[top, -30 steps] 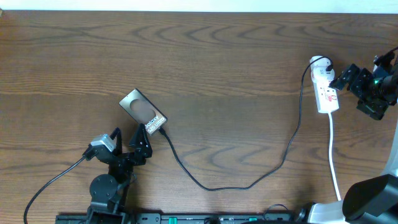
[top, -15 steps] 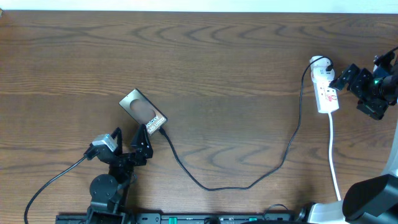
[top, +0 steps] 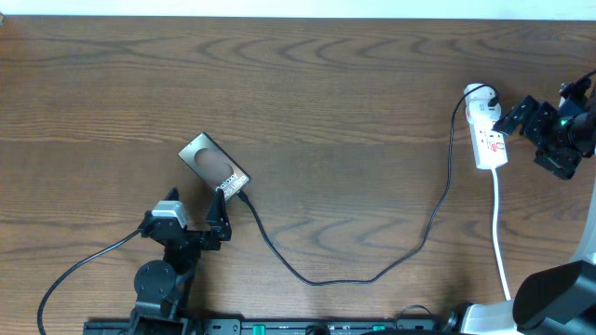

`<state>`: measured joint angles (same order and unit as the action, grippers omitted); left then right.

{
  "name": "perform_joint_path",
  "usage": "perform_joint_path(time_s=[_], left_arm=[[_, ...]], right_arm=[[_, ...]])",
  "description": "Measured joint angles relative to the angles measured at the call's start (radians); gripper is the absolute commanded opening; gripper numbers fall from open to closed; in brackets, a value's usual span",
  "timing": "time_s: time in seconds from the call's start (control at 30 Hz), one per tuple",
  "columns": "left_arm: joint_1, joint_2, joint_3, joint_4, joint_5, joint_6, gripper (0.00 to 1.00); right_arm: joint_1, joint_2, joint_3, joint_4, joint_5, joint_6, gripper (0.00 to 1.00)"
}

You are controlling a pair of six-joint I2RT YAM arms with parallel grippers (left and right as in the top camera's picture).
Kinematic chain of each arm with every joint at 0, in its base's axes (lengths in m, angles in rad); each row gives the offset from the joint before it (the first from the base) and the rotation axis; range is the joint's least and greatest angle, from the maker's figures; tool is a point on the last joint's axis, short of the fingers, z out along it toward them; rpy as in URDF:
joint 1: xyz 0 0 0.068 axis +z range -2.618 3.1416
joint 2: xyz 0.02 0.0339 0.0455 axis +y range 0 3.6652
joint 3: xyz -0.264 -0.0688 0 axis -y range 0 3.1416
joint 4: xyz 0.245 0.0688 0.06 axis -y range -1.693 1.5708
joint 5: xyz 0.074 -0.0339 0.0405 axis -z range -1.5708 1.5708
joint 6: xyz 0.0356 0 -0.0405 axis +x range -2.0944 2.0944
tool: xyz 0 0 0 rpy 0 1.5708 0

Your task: Plug charger to phone and switch on socket

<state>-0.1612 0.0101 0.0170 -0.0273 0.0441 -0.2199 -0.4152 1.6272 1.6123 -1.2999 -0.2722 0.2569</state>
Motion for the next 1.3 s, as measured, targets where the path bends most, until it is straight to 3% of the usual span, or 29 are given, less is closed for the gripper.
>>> perform_joint_path(time_s=[0.57,1.3], left_arm=[[0.000,0.000,0.000,0.006,0.085,0.245,0.90],[0.000,0.000,0.000,0.007,0.089,0.251,0.90]], right_arm=[[0.000,0.000,0.000,0.000,0.000,0.000,0.99],[0.000,0.000,0.000,0.000,0.000,0.000,0.99]])
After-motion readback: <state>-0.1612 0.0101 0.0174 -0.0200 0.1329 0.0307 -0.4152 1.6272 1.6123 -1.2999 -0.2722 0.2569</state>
